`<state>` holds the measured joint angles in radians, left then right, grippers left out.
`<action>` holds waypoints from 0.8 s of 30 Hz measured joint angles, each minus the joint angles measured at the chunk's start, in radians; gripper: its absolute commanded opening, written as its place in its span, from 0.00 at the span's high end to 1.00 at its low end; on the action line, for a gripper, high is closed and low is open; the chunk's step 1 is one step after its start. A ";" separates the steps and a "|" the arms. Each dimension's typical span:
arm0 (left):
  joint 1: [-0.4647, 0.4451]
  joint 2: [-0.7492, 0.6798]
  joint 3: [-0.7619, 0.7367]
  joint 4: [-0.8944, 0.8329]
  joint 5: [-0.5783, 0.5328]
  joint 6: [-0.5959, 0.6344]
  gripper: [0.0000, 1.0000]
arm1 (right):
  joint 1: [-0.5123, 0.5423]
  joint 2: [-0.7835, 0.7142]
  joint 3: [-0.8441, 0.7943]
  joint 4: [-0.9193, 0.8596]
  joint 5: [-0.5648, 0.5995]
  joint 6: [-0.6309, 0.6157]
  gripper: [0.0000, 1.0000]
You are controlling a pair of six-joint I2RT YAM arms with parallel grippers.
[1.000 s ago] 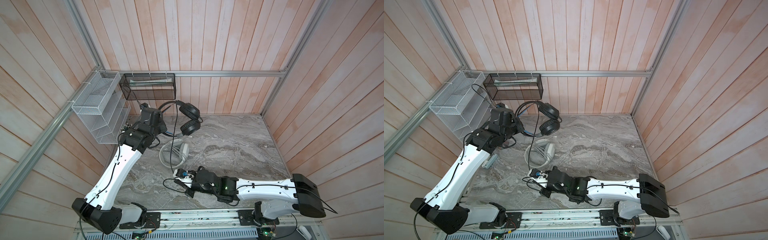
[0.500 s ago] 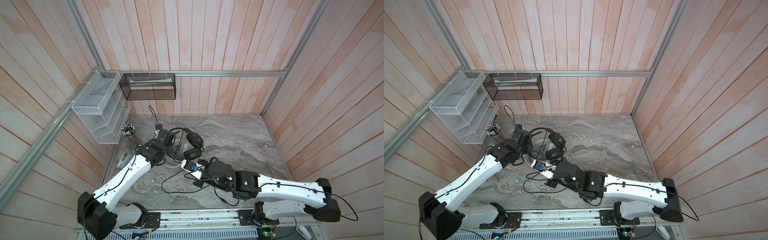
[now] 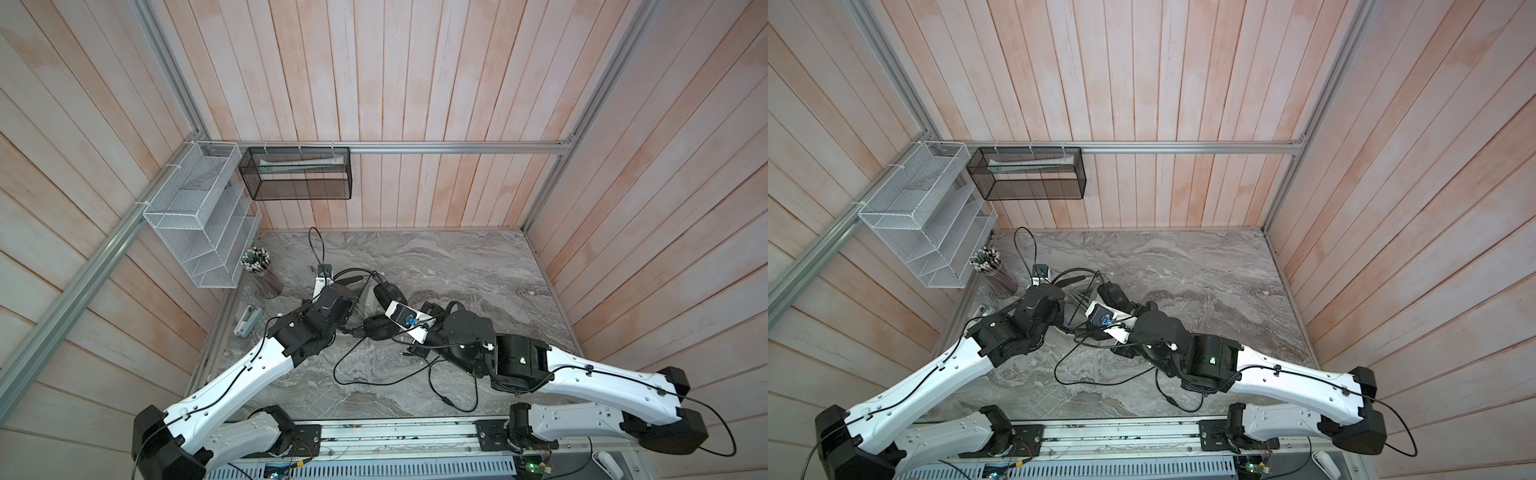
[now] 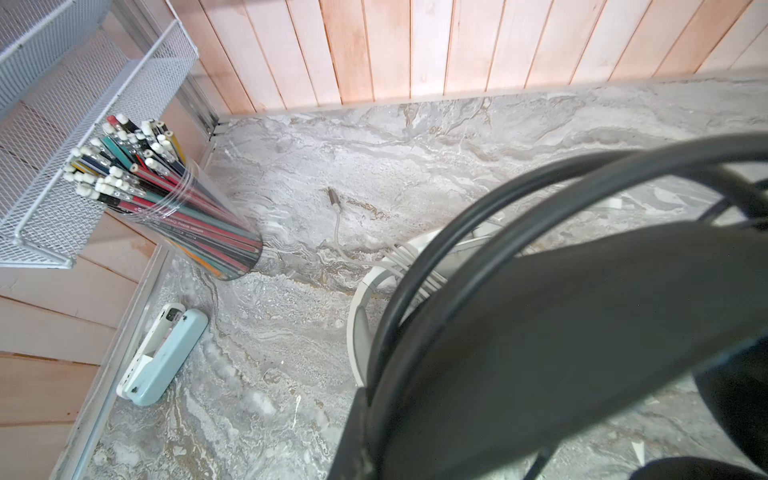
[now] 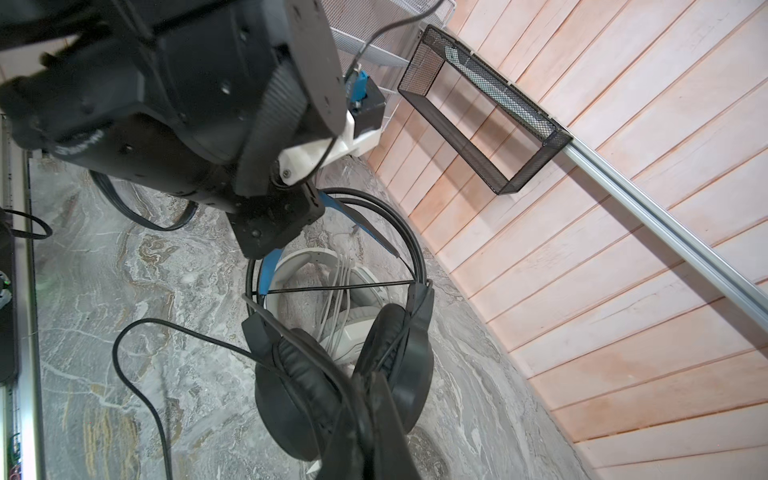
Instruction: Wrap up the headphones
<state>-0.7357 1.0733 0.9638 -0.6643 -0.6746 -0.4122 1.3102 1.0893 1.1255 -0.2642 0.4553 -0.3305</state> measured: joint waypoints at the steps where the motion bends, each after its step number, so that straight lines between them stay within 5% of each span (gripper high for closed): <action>1: -0.012 -0.014 -0.008 0.003 -0.013 0.006 1.00 | 0.000 0.000 0.005 -0.002 0.000 -0.003 1.00; 12: -0.042 -0.080 -0.015 -0.016 -0.135 0.036 1.00 | 0.011 0.001 0.060 -0.095 -0.134 0.050 1.00; 24: -0.045 -0.189 -0.026 0.080 -0.218 0.218 1.00 | 0.049 -0.061 0.165 -0.243 -0.235 0.134 1.00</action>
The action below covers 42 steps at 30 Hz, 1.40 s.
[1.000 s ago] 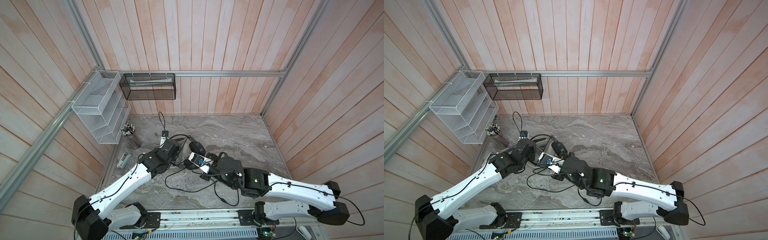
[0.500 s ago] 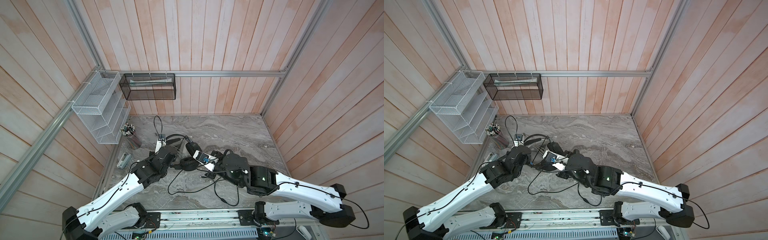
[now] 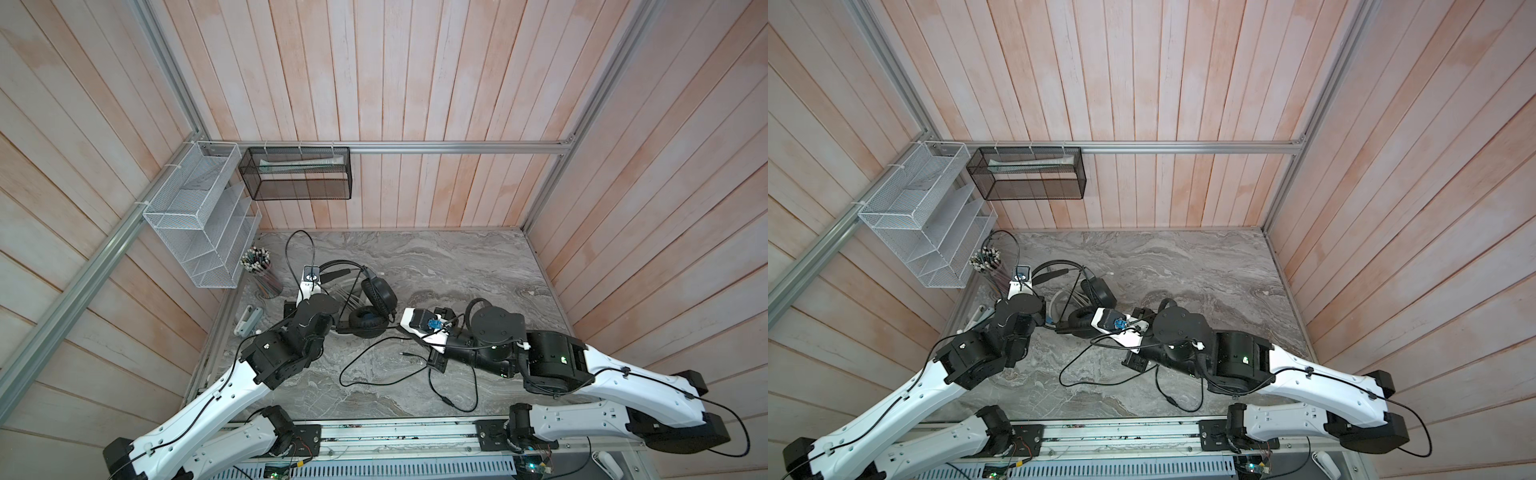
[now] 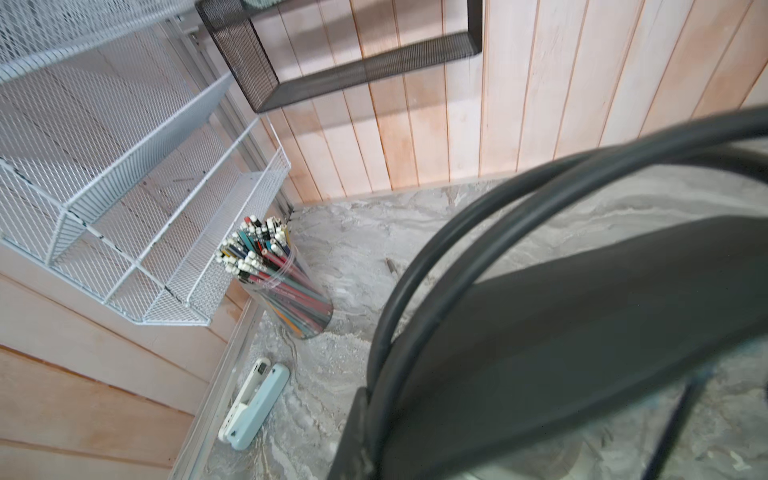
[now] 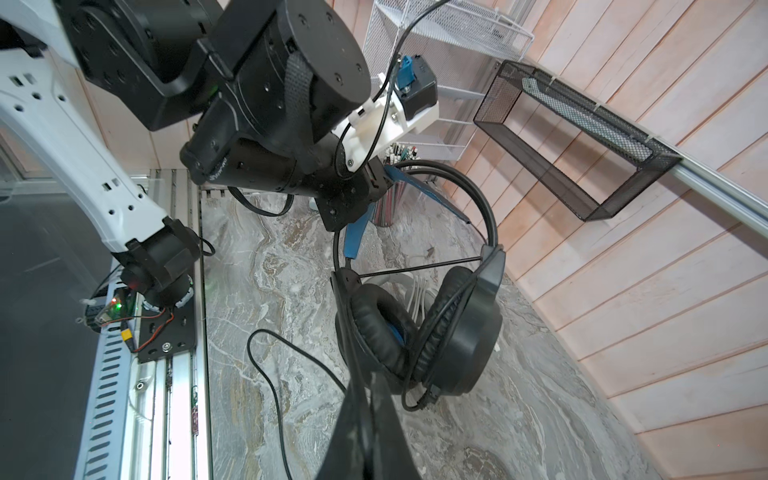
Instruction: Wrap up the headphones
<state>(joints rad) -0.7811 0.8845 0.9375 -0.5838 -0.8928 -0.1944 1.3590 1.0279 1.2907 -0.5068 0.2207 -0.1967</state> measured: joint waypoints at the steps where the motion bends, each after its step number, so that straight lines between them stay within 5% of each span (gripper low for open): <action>1: 0.000 -0.012 0.000 0.011 -0.002 0.009 1.00 | 0.000 0.000 0.010 -0.012 -0.002 0.005 1.00; 9: -0.015 -0.023 -0.024 0.031 0.022 0.050 1.00 | 0.000 0.019 0.042 -0.057 0.062 -0.018 1.00; 25: -0.197 -0.050 -0.106 0.106 0.013 0.173 1.00 | -0.092 0.051 0.009 0.012 0.311 -0.166 1.00; 42: -0.239 -0.107 -0.107 0.183 0.034 0.225 1.00 | -0.267 0.076 -0.036 0.153 0.274 -0.151 1.00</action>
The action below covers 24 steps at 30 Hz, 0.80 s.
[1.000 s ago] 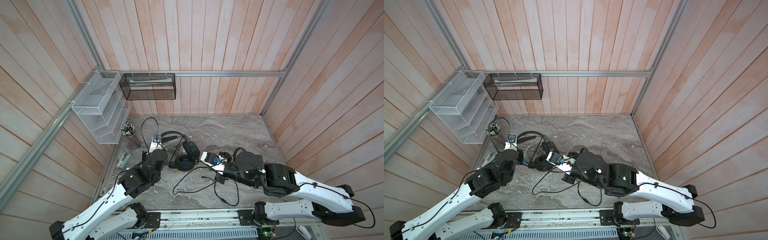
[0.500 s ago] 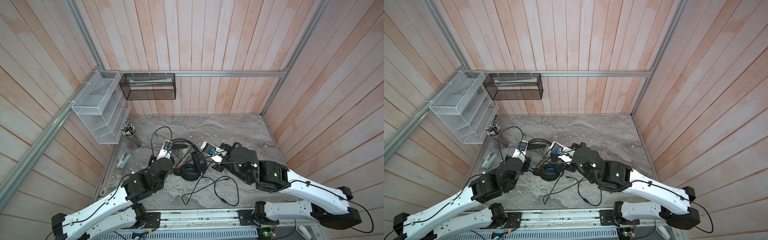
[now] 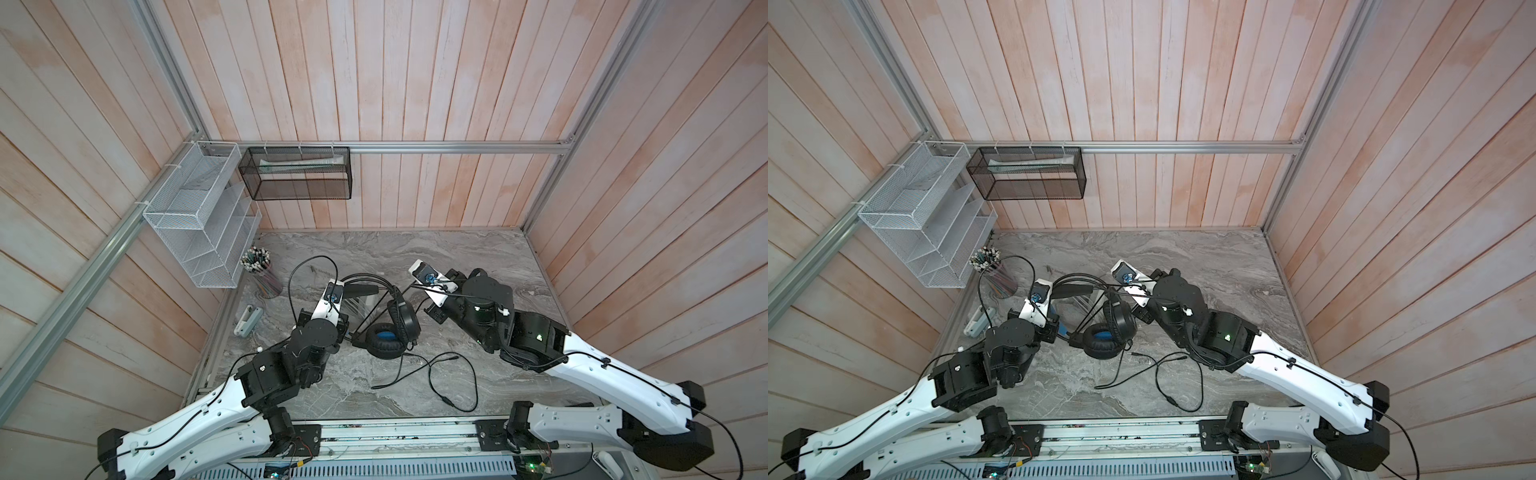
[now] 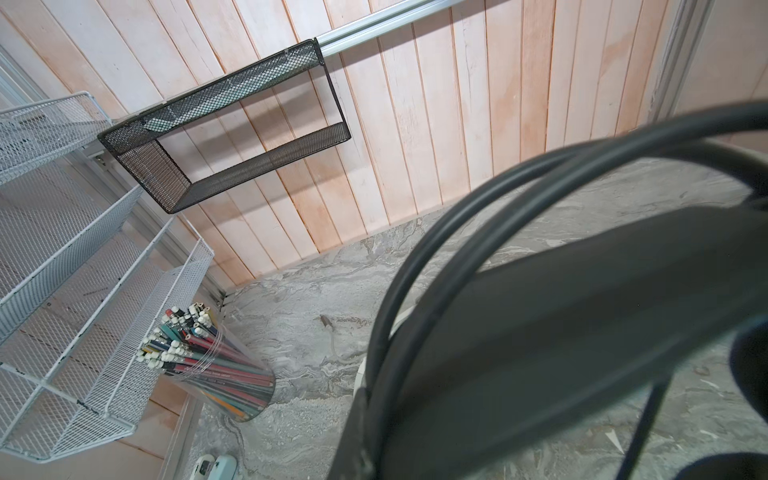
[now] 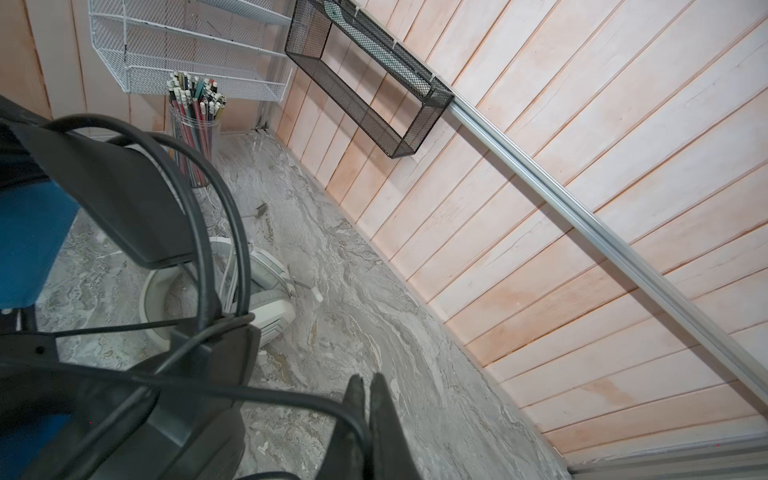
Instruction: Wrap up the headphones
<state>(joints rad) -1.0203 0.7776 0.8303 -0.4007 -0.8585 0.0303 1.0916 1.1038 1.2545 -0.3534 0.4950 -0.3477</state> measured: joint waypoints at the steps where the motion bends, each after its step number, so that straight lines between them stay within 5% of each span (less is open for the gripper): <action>1: 0.000 -0.004 0.000 -0.002 0.003 0.000 1.00 | -0.002 0.004 0.000 0.007 -0.007 0.007 1.00; 24: 0.001 -0.013 0.025 -0.021 0.055 -0.027 1.00 | -0.122 0.084 0.000 0.118 -0.143 0.067 1.00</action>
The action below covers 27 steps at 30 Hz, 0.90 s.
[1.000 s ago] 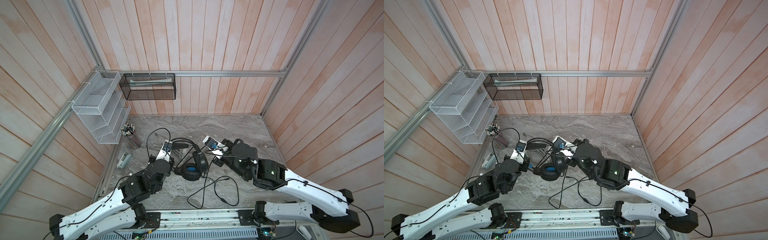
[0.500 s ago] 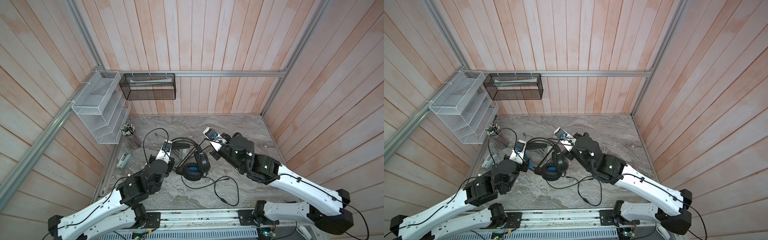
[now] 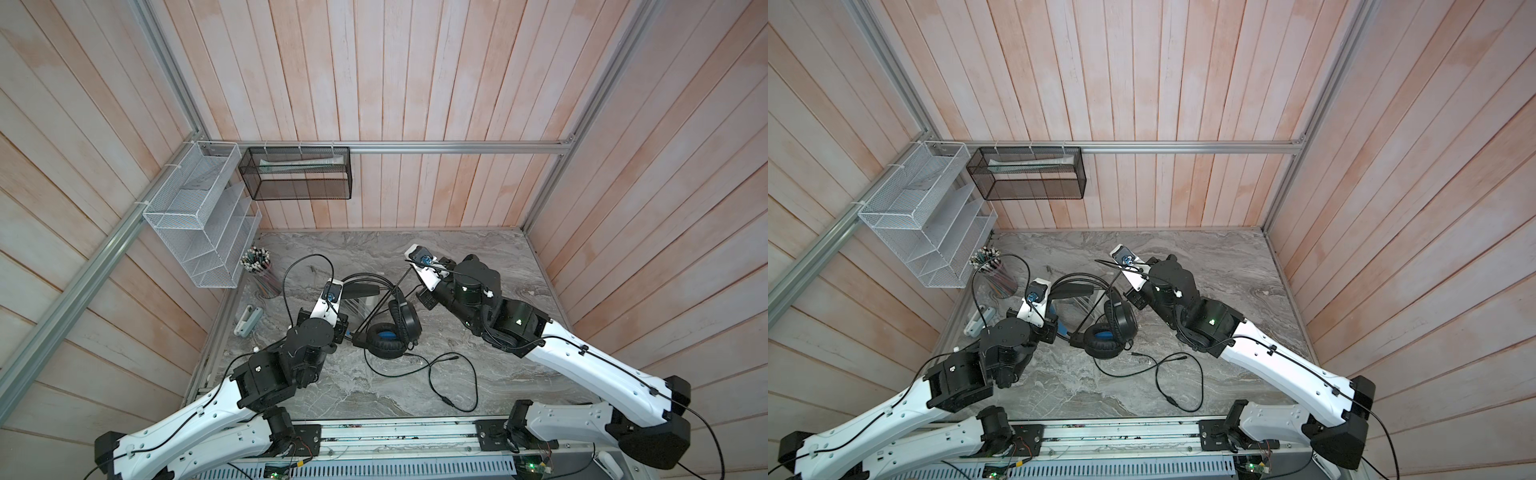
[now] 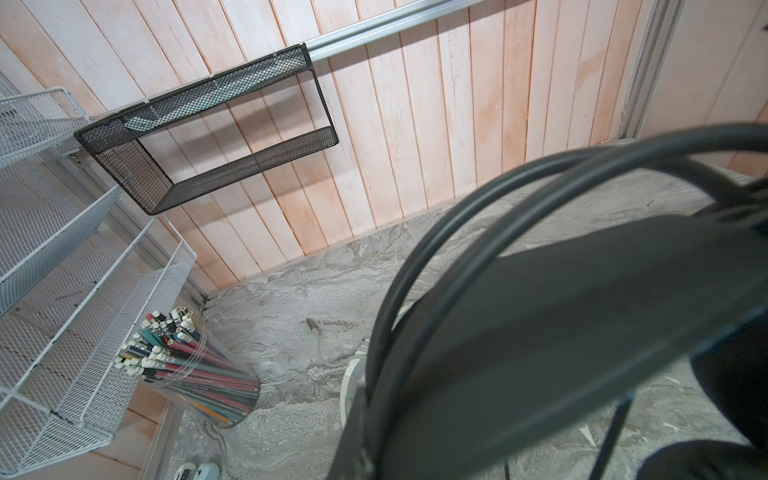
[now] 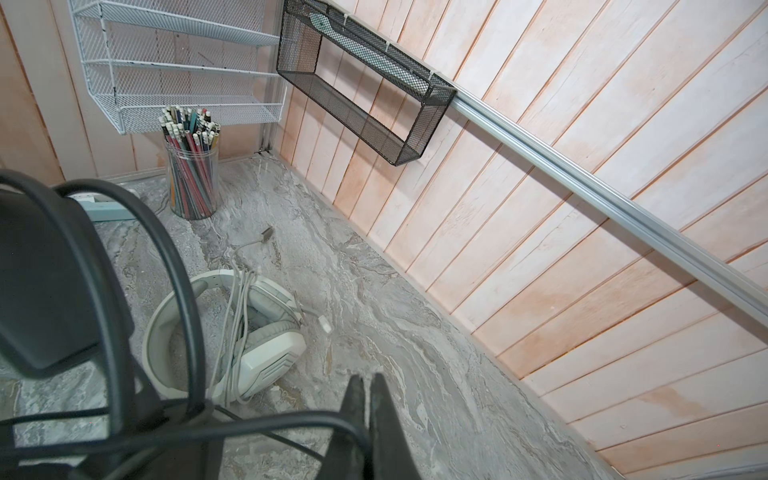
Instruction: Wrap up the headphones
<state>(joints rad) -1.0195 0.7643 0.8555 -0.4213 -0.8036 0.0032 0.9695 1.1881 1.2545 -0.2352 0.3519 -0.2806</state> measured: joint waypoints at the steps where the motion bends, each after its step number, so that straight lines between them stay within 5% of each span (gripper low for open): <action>1: 0.000 -0.005 0.007 -0.006 0.010 -0.006 1.00 | -0.004 0.004 -0.002 0.007 -0.006 0.003 1.00; 17: 0.001 -0.069 0.148 -0.117 0.225 -0.147 1.00 | -0.083 -0.042 -0.086 0.172 -0.069 0.083 0.81; 27: 0.001 -0.071 0.235 -0.122 0.276 -0.238 1.00 | -0.083 -0.091 -0.201 0.270 -0.218 0.136 0.73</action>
<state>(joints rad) -1.0187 0.6933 1.0901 -0.5430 -0.5278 -0.2344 0.8864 1.0973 1.0534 0.0353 0.1341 -0.1448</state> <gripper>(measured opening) 0.079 0.263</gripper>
